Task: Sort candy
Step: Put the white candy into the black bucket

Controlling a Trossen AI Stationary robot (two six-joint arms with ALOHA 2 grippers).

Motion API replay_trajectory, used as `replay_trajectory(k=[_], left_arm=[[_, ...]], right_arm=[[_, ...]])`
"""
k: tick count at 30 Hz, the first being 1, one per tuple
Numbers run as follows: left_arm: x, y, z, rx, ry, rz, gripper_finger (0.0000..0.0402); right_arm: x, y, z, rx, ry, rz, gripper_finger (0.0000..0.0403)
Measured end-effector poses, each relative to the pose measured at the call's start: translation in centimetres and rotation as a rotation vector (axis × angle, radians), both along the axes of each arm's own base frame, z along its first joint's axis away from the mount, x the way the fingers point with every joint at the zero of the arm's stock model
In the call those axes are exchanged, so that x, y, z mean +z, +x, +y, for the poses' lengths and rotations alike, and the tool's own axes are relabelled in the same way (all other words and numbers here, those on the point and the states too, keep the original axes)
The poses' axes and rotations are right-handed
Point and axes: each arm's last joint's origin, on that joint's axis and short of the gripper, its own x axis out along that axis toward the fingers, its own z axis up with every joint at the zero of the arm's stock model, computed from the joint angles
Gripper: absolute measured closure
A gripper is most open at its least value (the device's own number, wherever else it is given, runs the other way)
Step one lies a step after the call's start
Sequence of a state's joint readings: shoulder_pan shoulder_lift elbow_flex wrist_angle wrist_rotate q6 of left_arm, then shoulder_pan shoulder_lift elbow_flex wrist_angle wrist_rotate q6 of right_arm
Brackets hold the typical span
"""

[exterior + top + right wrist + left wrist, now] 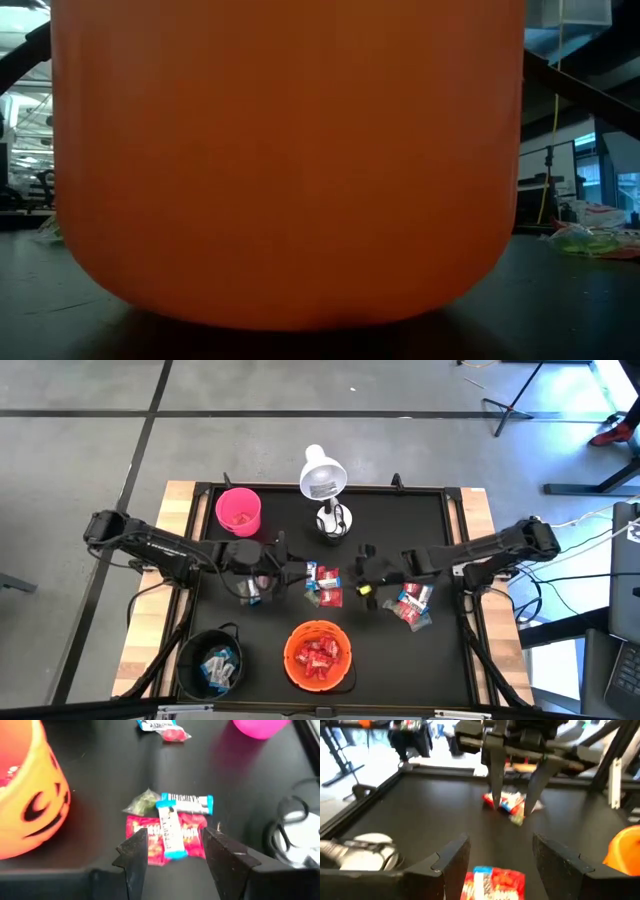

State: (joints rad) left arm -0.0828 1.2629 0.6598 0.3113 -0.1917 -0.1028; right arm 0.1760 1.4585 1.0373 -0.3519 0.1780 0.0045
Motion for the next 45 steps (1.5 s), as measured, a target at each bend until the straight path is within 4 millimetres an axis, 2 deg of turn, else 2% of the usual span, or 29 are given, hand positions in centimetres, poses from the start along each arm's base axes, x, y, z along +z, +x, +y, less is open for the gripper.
replay_trajectory(k=[6, 13, 23, 31, 40, 45], left_arm=[[-0.6, -0.2, 0.7, 0.04, 0.065, 0.071, 0.0198], [-0.7, -0.2, 1.8, 0.104, 0.073, 0.088, 0.0198], [-0.7, -0.3, 2.9, 0.171, 0.045, 0.078, 0.0198], [-0.6, -0.2, 3.1, 0.187, 0.018, 0.064, 0.0198], [-0.6, -0.2, 3.1, 0.193, 0.0, 0.058, 0.0198], [-0.5, -0.2, 3.1, 0.192, 0.0, 0.047, 0.0198]], right_arm=[[-3.1, 2.0, -2.5, 0.077, 0.032, -0.02, 0.0217], [-7.6, 3.2, -5.6, 0.008, 0.087, 0.062, 0.0217], [-12.5, 4.2, -5.7, 0.106, 0.204, 0.141, 0.0217], [-13.1, 4.4, -5.7, 0.093, 0.189, 0.15, 0.0222], [-12.9, 4.3, -5.8, 0.079, 0.188, 0.153, 0.031], [-12.4, 4.2, -5.9, 0.057, 0.167, 0.148, 0.031]])
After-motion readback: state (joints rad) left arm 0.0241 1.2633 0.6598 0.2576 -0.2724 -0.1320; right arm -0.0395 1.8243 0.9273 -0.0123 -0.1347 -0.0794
